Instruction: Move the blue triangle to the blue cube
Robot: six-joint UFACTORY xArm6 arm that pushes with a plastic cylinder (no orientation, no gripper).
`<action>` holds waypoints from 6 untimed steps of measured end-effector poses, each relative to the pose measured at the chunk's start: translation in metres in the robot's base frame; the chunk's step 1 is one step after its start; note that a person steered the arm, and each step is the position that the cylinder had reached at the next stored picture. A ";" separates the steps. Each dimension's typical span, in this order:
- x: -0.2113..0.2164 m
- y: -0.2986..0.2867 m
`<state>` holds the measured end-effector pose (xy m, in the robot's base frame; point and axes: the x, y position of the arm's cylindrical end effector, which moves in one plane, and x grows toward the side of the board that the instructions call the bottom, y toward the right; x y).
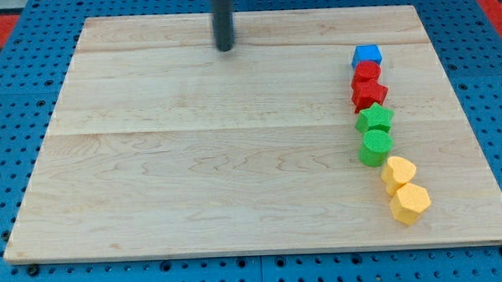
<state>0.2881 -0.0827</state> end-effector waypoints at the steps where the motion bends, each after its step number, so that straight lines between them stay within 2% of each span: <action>1: -0.004 -0.117; 2: -0.046 -0.109; 3: -0.060 -0.039; 5: -0.036 0.121; 6: -0.036 0.027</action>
